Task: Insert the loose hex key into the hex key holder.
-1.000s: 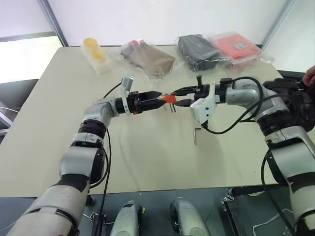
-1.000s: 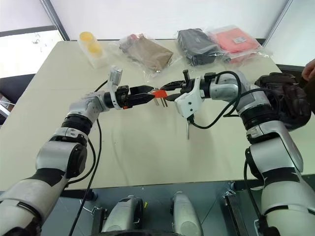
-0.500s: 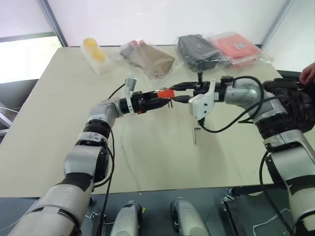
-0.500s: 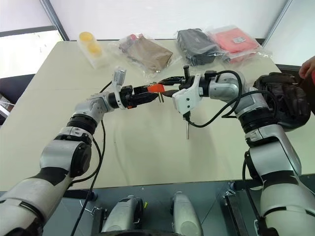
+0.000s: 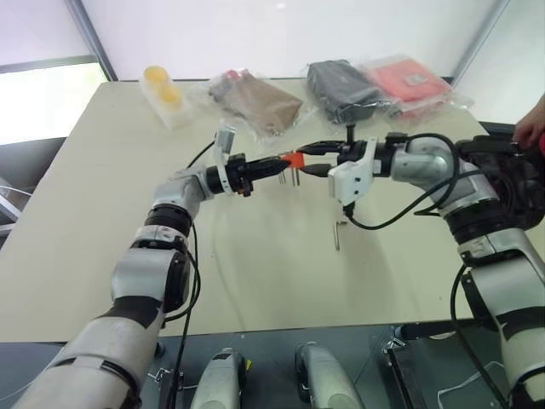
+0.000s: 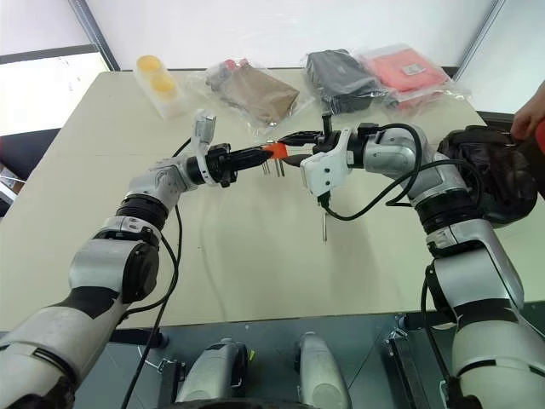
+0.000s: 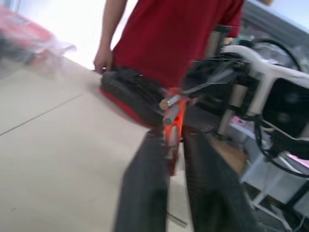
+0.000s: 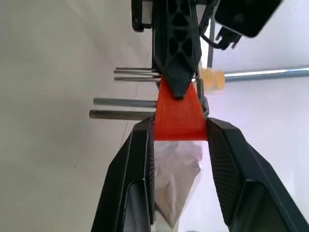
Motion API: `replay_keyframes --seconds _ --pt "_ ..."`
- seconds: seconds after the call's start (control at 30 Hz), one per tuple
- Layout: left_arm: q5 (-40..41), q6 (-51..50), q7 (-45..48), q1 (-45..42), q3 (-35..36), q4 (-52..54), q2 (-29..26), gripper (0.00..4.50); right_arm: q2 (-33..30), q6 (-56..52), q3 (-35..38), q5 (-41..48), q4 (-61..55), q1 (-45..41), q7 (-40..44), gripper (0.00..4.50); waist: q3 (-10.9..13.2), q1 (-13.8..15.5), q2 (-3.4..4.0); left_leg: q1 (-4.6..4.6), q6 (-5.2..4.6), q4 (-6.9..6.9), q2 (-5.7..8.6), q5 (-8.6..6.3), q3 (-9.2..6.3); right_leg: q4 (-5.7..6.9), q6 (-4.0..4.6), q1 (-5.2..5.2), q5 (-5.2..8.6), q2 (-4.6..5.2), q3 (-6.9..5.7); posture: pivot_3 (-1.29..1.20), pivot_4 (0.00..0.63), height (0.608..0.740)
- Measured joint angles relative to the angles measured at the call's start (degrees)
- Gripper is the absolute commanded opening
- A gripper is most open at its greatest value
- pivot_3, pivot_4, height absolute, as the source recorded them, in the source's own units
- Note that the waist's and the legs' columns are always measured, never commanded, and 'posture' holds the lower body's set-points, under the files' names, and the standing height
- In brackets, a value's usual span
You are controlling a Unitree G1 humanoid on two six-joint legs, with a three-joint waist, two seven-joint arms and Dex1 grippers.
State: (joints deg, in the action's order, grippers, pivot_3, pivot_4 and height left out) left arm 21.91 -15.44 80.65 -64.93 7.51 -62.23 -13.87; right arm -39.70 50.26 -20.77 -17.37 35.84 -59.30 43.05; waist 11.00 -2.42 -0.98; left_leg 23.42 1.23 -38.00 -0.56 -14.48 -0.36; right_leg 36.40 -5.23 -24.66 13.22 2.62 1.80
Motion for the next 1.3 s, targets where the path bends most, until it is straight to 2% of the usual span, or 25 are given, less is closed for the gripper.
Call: replay_keyframes --seconds 0.3,0.53,0.7,0.77,0.87,0.9,0.93,1.07,1.13,1.3 --pt "-0.72 0.95 -0.93 0.0 0.12 -0.02 0.45 0.03 0.1 -1.25 0.52 0.01 -0.51 0.88 0.01 1.01 0.0 0.01 0.0 0.0 0.0 0.0 0.0 0.0 0.0 0.0 0.0 0.0 0.0 0.0 0.0 0.0 0.15 0.74" --pt "-1.6 1.1 -2.16 0.0 0.1 -0.15 0.75 0.0 0.34 -3.12 0.82 0.82 -3.59 2.48 1.26 4.46 0.0 0.02 0.0 0.0 0.0 -0.01 0.0 0.0 0.0 0.02 0.0 0.0 0.0 0.0 0.0 0.0 0.15 0.74" --pt "-4.49 3.73 -1.95 0.95 -1.79 1.18 -0.57 0.0 -1.79 -9.52 1.96 0.95 -6.1 5.86 1.92 4.46 0.0 0.17 0.0 0.0 0.0 -0.01 0.0 0.0 -0.01 0.02 0.0 0.0 0.0 0.0 0.0 0.0 0.15 0.74" --pt "-7.0 7.88 -2.43 2.98 -3.6 3.25 -2.15 0.0 -2.73 -21.86 5.77 5.74 -10.45 10.19 4.62 4.46 0.0 0.3 0.0 0.0 0.0 0.0 -0.01 0.0 -0.02 0.02 0.0 0.01 0.0 0.01 0.0 0.0 0.15 0.74" --pt "-9.59 12.82 -4.06 7.2 -5.04 7.82 -4.89 0.0 -2.5 -57.07 13.37 19.16 -22.97 18.51 7.94 4.46 0.0 0.69 0.0 0.01 0.0 -0.02 -0.26 0.0 -0.07 0.16 0.02 -0.03 -0.01 0.07 0.01 0.0 0.15 0.74" --pt "-9.82 13.45 -4.49 8.09 -5.09 9.36 -5.22 0.0 -2.4 -66.28 14.83 22.6 -26.27 19.73 8.05 4.46 0.0 0.79 0.0 0.0 0.0 -0.06 -0.28 0.0 -0.09 0.23 0.02 -0.06 -0.01 0.08 0.03 0.0 0.15 0.74" --pt "-9.99 13.67 -5.49 9.32 -5.24 12.9 -5.28 0.0 -2.03 -80.48 17.38 27.76 -32.02 21.15 7.44 4.46 0.0 1.18 0.01 -0.01 0.0 -0.06 -0.28 0.0 -0.1 0.26 0.03 -0.09 -0.01 0.09 0.03 0.0 0.15 0.74" --pt "-9.43 12.02 -10.13 13.79 -5.38 26.53 -5.44 0.0 0.58 -113.12 24.04 40.1 -47.66 23.04 3.73 4.46 -0.01 1.82 0.02 -0.02 0.0 -0.07 -0.28 -0.01 -0.24 0.31 0.04 -0.07 0.01 0.08 0.03 0.0 0.15 0.74" --pt "-8.82 10.13 -14.31 17.03 -4.96 34.24 -5.5 0.0 2.24 -126.27 26.15 44.18 -54.26 25.33 1.12 4.46 -0.02 2.03 0.01 0.0 0.0 -0.08 -0.26 -0.01 -0.26 0.27 0.04 -0.05 0.01 0.09 0.02 0.0 0.15 0.74" --pt "-7.29 4.44 -22.88 21.78 -3.96 46.1 -5.16 0.0 6.4 -137.8 27.53 45.7 -57.76 29.03 -5.43 4.46 -0.02 1.95 0.0 0.0 0.0 -0.14 -0.15 -0.01 -0.1 0.27 0.03 -0.01 0.0 0.12 0.02 0.0 0.15 0.74"
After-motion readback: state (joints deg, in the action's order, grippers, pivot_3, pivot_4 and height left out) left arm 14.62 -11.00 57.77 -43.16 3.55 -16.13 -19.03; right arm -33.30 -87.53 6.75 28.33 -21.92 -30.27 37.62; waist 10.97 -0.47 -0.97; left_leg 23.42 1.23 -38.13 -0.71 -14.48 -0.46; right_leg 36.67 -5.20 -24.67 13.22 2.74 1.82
